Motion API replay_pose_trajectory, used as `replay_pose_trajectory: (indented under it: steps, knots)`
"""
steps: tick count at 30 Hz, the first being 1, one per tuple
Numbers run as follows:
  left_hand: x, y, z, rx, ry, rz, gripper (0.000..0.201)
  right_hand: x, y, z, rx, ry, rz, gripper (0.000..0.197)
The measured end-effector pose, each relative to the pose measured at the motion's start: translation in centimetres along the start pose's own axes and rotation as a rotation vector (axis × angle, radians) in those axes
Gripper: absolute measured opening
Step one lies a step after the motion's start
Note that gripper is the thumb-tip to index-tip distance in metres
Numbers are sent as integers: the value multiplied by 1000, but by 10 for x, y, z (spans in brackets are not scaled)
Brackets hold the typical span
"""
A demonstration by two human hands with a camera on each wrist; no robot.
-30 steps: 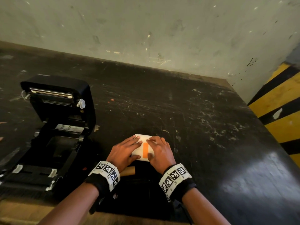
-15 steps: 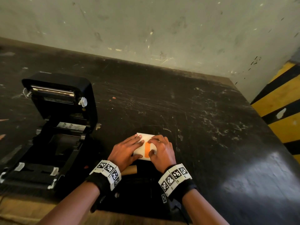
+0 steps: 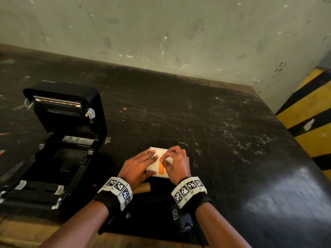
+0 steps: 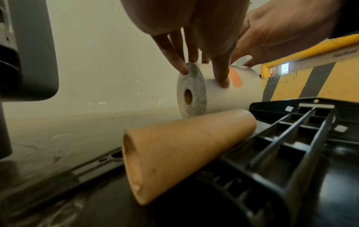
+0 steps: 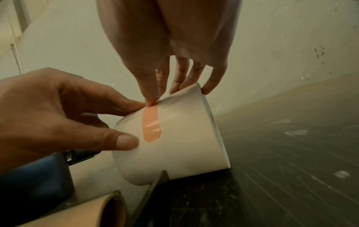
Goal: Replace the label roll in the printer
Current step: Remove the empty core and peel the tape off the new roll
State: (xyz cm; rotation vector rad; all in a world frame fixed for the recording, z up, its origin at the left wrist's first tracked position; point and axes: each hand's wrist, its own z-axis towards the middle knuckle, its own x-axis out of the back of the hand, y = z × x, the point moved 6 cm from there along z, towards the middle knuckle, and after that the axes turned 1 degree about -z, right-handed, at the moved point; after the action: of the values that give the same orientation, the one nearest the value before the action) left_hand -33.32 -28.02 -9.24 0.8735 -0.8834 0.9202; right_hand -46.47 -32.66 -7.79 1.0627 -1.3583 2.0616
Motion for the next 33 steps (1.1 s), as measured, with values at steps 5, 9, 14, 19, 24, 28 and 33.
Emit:
replay_pose_trajectory:
  steps: [5,9,14,19,24,28,33]
  knots:
    - [0,-2,0,19,-8,-31,59,6,0,-5,78,0,-38,25]
    - [1,0,0,16,-8,-29,59,5,-1,-9,112,13,-67,22]
    - [2,1,-2,-9,17,-23,61,4,0,-9,87,68,-47,16]
    - [1,0,-1,-19,28,-14,60,3,-1,-5,67,112,-31,11]
    - [0,0,-1,-24,19,1,61,-3,0,-5,56,92,-31,11]
    - [1,0,0,-35,25,1,61,-2,0,-8,55,97,-17,12]
    - [0,-1,0,-27,19,-9,61,0,0,-11,70,68,-38,23]
